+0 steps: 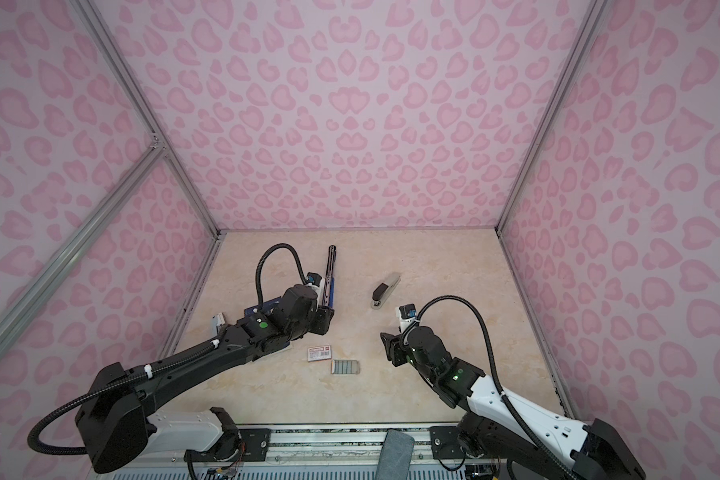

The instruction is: Load the staples into the stapler

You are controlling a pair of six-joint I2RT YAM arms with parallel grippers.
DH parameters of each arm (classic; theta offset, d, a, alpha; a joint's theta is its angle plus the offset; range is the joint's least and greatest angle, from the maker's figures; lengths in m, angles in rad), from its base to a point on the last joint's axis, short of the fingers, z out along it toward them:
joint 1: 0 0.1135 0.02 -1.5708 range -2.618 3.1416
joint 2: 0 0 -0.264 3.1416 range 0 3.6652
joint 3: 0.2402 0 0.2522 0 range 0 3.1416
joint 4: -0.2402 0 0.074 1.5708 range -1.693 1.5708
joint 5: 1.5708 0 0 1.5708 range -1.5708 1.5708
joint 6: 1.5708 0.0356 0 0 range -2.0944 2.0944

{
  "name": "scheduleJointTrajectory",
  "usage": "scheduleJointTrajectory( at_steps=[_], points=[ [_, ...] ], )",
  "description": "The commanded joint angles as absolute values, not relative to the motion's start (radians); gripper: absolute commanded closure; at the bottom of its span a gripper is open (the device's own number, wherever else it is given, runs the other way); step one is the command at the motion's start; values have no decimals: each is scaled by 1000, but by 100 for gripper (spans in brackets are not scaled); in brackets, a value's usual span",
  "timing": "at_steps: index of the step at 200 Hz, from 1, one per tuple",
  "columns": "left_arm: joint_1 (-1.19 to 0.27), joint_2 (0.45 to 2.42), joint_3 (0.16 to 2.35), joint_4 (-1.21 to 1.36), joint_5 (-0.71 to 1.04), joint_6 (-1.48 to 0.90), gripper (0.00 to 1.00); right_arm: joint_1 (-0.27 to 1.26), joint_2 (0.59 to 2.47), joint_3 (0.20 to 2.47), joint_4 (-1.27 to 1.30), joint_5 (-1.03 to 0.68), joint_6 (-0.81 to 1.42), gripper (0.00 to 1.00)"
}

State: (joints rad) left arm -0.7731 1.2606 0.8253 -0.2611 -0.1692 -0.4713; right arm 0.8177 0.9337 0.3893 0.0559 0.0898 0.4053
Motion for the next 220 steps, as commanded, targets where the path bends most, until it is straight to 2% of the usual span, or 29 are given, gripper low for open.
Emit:
scheduleJointTrajectory(
  at_steps=[1,40,83,88,119,220],
  points=[
    [-772,1223,781,-291,-92,-560,55,838,982,393,124,99,442,41],
    [-792,1228,703,-270,33,-661,63,874,1071,410,165,106,463,44],
    [-871,1331,734,-279,67,-693,63,880,1096,394,192,117,490,45],
    [-881,1350,742,-279,75,-694,67,880,1097,391,193,117,492,45],
    [-924,1444,799,-310,96,-680,73,881,1095,371,198,126,506,46],
    [-974,1648,968,-426,132,-643,76,882,1089,327,219,147,525,47]
  ],
)
